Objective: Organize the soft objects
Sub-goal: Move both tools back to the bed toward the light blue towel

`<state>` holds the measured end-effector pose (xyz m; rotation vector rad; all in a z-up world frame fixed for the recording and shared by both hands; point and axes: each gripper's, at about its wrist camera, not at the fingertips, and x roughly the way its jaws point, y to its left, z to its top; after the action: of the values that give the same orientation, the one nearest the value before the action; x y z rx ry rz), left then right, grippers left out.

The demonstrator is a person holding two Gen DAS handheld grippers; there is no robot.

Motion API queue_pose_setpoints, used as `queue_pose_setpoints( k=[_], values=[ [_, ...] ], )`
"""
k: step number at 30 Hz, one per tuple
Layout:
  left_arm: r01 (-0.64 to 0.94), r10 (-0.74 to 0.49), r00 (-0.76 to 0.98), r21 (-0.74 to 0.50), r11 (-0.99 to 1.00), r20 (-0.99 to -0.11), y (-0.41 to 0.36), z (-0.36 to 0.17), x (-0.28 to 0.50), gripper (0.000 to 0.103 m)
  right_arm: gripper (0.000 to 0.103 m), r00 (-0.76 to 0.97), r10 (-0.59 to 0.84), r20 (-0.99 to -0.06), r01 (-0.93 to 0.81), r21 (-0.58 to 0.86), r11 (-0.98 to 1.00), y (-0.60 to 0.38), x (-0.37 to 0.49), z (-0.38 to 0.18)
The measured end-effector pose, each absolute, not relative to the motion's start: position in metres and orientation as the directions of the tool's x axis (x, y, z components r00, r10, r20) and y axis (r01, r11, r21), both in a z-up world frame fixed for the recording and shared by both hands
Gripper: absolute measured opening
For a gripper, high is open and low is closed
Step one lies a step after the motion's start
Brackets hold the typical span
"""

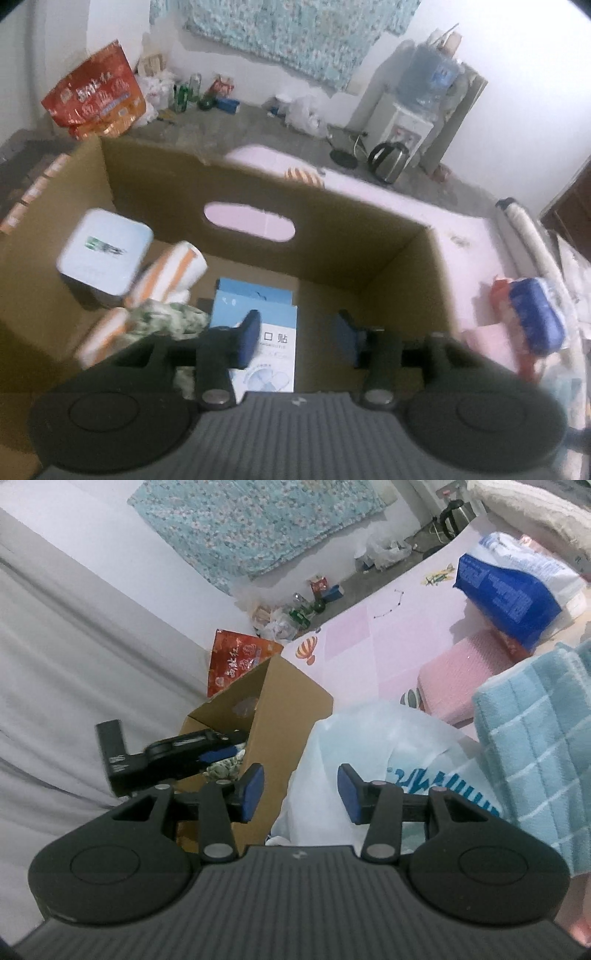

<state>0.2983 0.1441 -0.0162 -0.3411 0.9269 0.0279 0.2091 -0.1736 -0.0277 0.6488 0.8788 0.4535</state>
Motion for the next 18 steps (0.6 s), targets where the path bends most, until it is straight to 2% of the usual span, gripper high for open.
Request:
queue_pose_setpoints(
  k=[5,7,13,18],
  values=[
    [-0.141,-0.071,0.639,-0.207,0.968,-0.766,0.13,0.027,0.262,0.069,0.061,0.592,0.595,-0.544,-0.112,0.675,0.729,-0.19,0.191,-0.023],
    [-0.107,-0.066,0.653,-0.178,0.978,-0.754,0.117,0.043,0.243,0.08,0.072,0.61,0.586,-0.533,-0.107,0.678,0.727,-0.2,0.18,-0.022],
    [0.039,-0.137,0.693,-0.153,0.988,-0.707,0.065,0.083,0.18,0.095,0.08,0.671,0.525,-0.524,-0.058,0.669,0.741,-0.241,0.136,-0.023],
    [0.175,-0.218,0.729,-0.13,0.976,-0.649,0.013,0.099,0.133,0.1,0.081,0.711,0.462,-0.53,0.017,0.671,0.742,-0.282,0.092,-0.035]
  ],
)
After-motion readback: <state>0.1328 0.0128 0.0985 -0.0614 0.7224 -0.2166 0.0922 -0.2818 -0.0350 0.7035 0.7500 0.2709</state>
